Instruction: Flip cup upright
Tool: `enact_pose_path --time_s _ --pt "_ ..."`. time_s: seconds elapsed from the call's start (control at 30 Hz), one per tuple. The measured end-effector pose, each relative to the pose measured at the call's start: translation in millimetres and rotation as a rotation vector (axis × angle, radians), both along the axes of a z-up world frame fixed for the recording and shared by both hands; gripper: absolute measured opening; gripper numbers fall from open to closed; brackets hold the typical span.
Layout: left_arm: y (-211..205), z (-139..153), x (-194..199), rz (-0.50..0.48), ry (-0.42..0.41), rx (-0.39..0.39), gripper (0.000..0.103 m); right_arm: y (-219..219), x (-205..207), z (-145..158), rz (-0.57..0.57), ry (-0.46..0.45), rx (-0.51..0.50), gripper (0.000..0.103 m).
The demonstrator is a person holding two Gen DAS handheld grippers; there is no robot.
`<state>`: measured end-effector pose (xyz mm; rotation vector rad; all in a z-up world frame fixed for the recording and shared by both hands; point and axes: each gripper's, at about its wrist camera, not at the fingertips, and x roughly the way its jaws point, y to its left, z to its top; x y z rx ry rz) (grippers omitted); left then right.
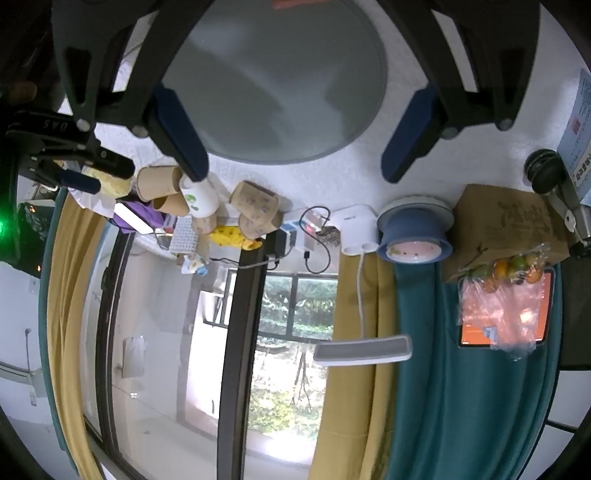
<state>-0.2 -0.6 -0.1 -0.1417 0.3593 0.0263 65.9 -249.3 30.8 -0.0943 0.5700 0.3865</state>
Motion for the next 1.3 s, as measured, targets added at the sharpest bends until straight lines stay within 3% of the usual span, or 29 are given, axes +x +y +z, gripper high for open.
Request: enact_pose_path --time_s 1.03,1.3 --pt "-0.7 -1.8 9.1 -0.013 0.01 0.0 0.096 0.6 10.1 -2.1 -0.001 0.009 0.003 0.089" --pt "-5.3 -0.2 19.3 -0.021 -0.013 0.034 0.096 -3.1 22.2 -2.3 -0.007 0.019 0.016 0.089"
